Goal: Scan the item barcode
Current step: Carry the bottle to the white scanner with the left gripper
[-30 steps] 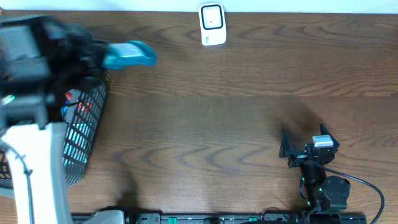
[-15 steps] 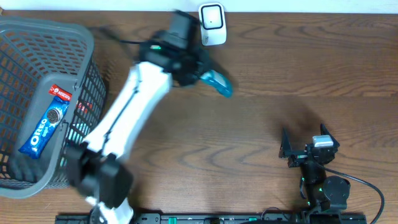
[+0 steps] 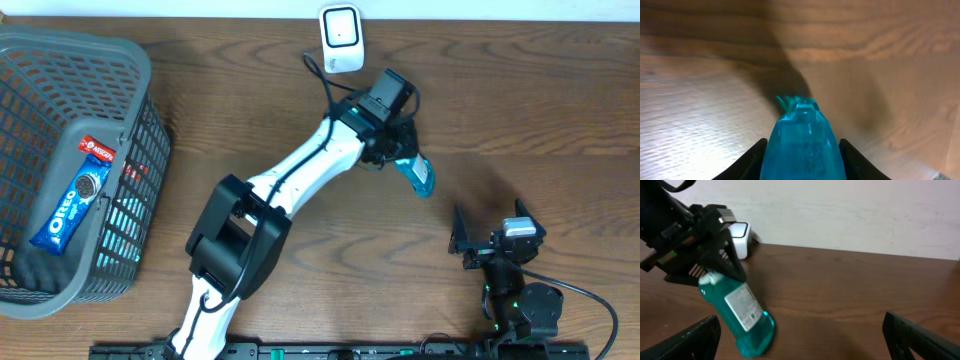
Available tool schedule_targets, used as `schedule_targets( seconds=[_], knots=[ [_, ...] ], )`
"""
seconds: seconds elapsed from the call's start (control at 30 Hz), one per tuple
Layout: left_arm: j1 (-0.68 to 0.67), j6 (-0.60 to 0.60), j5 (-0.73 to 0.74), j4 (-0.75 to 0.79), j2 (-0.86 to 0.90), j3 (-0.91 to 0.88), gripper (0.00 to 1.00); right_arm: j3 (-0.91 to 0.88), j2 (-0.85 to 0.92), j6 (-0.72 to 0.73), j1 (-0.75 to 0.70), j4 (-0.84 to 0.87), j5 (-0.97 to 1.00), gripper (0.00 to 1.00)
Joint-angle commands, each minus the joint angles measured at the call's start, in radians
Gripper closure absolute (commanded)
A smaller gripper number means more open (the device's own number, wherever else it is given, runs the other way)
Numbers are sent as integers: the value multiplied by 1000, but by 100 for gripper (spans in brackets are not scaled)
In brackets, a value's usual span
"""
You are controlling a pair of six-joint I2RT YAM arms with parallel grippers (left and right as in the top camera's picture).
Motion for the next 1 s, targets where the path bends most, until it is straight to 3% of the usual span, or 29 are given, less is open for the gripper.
schedule_targets(
  seconds=[0.0,0.5,0.73,0.97],
  knots=[
    [-20,115,31,7,18,29,56,-2,-6,13,8,-3,8,1],
    [-24,122,-158,9,21,-128,55,-2,-6,13,8,-3,8,1],
    [-24,210,-207,8,21,-128,54,-2,-6,13,8,-3,9,1],
    [-24,211,-332,1,21,-144,48,-2,-6,13,8,-3,9,1]
  ],
)
